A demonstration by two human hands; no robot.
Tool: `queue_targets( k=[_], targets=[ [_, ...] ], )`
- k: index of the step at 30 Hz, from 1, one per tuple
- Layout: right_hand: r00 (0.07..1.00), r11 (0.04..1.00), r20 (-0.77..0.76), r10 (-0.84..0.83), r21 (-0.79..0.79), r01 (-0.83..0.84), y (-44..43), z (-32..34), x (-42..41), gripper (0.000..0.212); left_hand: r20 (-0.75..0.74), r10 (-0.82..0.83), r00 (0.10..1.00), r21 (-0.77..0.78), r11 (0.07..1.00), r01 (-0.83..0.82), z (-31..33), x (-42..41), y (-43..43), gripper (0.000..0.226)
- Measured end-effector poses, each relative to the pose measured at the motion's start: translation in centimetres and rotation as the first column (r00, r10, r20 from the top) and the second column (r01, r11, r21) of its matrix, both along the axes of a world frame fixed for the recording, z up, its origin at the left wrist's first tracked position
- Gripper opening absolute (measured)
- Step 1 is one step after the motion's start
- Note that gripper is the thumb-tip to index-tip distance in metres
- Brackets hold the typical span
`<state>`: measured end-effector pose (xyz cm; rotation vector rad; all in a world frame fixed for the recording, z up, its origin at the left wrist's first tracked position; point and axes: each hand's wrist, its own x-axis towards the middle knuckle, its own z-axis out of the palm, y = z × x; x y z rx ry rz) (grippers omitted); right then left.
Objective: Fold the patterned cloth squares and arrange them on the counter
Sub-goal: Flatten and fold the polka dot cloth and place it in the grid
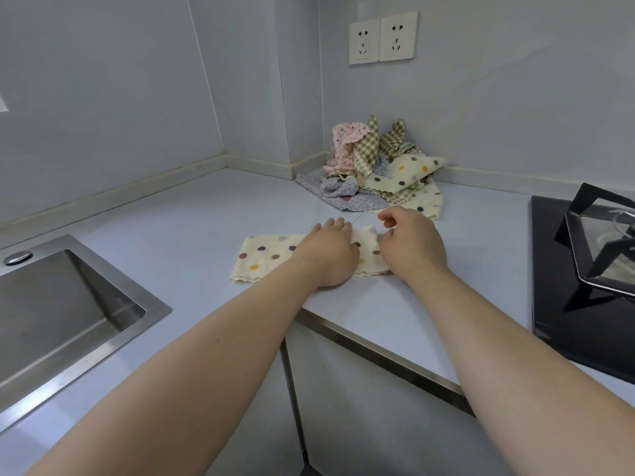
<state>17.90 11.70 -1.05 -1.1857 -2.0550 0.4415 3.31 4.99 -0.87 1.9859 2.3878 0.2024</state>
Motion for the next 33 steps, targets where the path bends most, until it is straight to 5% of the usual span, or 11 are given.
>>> queue_targets(
  k=[3,8,13,16,20,22,28,33],
  targets=[
    [0.999,0.998,0.004,-0.052,-0.025,0.052,0.5,-0.2,0.2,0.048,0.105,-0.068,0.992,0.013,0.998,0.067,0.2,1.9,0.8,0.054],
    [0.995,0.993,-0.016,-0.101,-0.063,0.100,0.8,-0.3,0.4,0.048,-0.014,-0.044,0.999,-0.161,0.986,0.041,-0.7,2.5,1.6,0.065],
    [0.988,0.988,-0.071,-0.137,-0.079,0.132,1.0,-0.2,0.5,0.046,0.006,-0.059,0.998,-0.060,0.996,0.060,-0.1,3.2,1.8,0.059],
    [0.984,0.984,-0.095,-0.152,-0.107,0.142,1.0,-0.2,0.6,0.045,-0.059,-0.078,0.995,-0.147,0.987,0.069,-0.4,3.8,1.6,0.067],
    [0.989,0.988,-0.082,-0.125,-0.106,0.116,0.9,-0.1,0.8,0.044,0.207,0.003,0.978,-0.094,0.995,0.017,1.0,3.3,0.9,0.062],
    [0.992,0.992,-0.064,-0.107,-0.081,0.102,0.9,0.1,0.8,0.045,0.208,0.047,0.977,0.013,0.999,-0.051,1.3,2.1,-0.1,0.059],
    [0.964,0.960,0.217,0.155,0.198,-0.199,-1.5,0.6,-1.6,0.042,-0.021,0.192,0.981,-0.015,0.981,-0.193,0.3,-3.5,-3.9,0.061],
    [0.727,0.924,0.588,0.355,-0.101,-0.370,-2.1,-0.9,-3.1,0.064,-0.039,0.222,0.974,-0.157,0.962,-0.225,-0.6,-5.6,-5.5,0.066]
  ],
)
